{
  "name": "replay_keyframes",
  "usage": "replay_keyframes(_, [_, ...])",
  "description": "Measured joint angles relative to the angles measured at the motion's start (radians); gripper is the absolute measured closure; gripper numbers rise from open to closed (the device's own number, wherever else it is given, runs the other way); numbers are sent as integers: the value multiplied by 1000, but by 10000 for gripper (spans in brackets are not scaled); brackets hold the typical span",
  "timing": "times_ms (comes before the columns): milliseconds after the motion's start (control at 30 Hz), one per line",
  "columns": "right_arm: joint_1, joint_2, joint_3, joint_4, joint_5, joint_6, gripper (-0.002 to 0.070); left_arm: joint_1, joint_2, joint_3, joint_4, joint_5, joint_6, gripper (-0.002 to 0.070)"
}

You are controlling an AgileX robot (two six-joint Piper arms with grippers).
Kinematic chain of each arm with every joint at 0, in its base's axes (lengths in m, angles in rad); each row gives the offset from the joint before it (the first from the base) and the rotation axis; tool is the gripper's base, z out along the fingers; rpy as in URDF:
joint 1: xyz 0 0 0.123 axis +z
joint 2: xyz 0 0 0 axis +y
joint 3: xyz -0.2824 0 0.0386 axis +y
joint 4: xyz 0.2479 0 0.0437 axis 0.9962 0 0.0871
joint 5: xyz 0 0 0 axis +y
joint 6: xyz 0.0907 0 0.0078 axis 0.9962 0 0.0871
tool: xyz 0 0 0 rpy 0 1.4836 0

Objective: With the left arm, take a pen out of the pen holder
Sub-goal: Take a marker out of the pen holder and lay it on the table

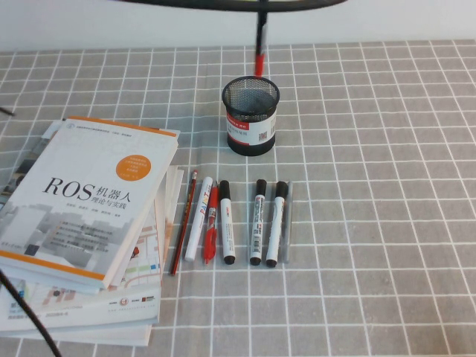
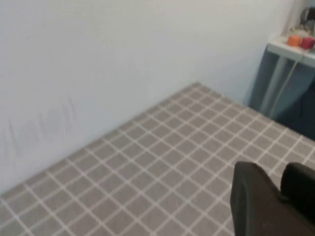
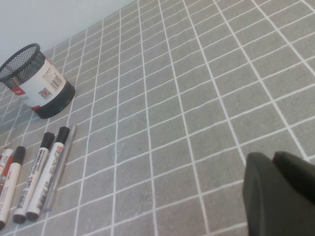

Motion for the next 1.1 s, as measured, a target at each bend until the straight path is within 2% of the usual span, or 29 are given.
replay_keyframes(233, [0, 0, 0, 0, 0, 0, 689, 0, 10, -2, 283, 347, -250, 600])
replay_keyframes(433, [0, 0, 0, 0, 0, 0, 689, 0, 108, -2, 323, 516, -344, 600])
replay_keyframes(767, [0, 0, 0, 0, 0, 0, 689, 0, 302, -2, 234, 533, -455, 601])
replay_keyframes(1100, [0, 0, 0, 0, 0, 0, 689, 12, 407, -2, 234, 472, -589, 601])
